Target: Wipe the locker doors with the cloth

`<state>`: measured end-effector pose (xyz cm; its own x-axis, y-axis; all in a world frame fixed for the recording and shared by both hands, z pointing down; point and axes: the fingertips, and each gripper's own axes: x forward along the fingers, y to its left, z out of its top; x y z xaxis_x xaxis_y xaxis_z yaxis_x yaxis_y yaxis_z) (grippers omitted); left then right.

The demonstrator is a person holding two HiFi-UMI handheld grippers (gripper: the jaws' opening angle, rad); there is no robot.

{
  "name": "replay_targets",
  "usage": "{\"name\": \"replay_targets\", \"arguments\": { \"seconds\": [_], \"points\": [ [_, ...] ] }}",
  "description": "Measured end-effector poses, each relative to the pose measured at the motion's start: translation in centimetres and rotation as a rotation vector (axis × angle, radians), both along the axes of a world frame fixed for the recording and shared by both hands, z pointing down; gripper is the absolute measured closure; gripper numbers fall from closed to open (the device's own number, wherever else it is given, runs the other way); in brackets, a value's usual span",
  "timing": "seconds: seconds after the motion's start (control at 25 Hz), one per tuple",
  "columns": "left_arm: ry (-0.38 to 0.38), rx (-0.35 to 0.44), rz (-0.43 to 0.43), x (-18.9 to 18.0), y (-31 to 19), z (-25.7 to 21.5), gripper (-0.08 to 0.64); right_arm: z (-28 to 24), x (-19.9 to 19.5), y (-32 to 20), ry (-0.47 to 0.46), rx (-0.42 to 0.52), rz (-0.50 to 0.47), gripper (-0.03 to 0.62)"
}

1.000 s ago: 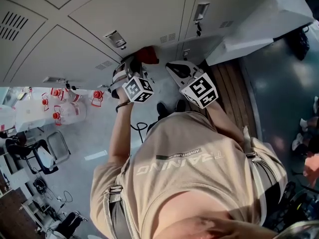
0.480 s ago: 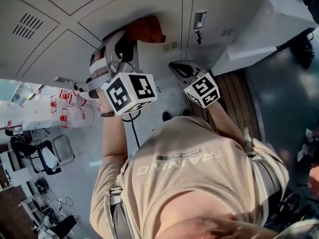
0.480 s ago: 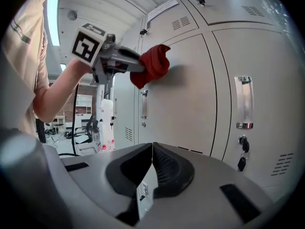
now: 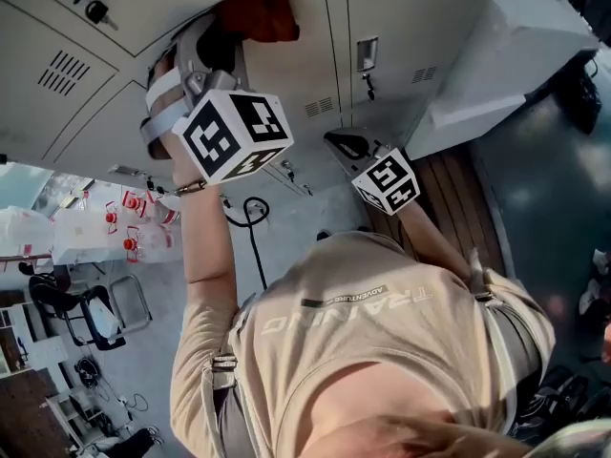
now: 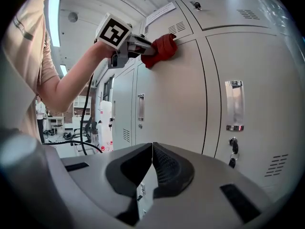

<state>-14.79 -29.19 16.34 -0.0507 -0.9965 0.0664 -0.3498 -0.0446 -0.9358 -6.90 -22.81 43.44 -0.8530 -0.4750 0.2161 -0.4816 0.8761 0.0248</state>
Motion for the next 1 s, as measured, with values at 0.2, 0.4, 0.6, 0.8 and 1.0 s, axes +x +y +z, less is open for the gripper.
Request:
{"name": "replay_targets", "arguments": {
  "seconds": [0.2, 0.4, 0.6, 0.8, 1.0],
  "points": [
    [0.009, -0.057, 0.020, 0.6, -0.5, 3.5, 0.480, 0.6, 0.8, -0.7, 0.001, -0.017, 0.015, 0.577],
    [0.064, -0.165, 0.029, 0.7, -0.7, 9.0, 0.480, 1.6, 0.5, -0.4, 0.010, -0.043, 0.009, 0.577],
    [0.127, -0.289, 0.030, 0.3, -0.6, 15.2, 0.480, 2.7, 0.4, 0.0, 0.025, -0.067, 0.013, 0.577],
    [0.177, -0.419, 0.033, 0.3, -0.5, 21.7, 0.480, 3.7, 0.9, 0.3, 0.035, -0.090, 0.030, 0.577],
    [0.191, -0.522, 0.027, 0.3, -0.5, 27.3, 0.480, 4.4, 1.2, 0.6, 0.042, -0.106, 0.047, 0.577]
  ]
}}
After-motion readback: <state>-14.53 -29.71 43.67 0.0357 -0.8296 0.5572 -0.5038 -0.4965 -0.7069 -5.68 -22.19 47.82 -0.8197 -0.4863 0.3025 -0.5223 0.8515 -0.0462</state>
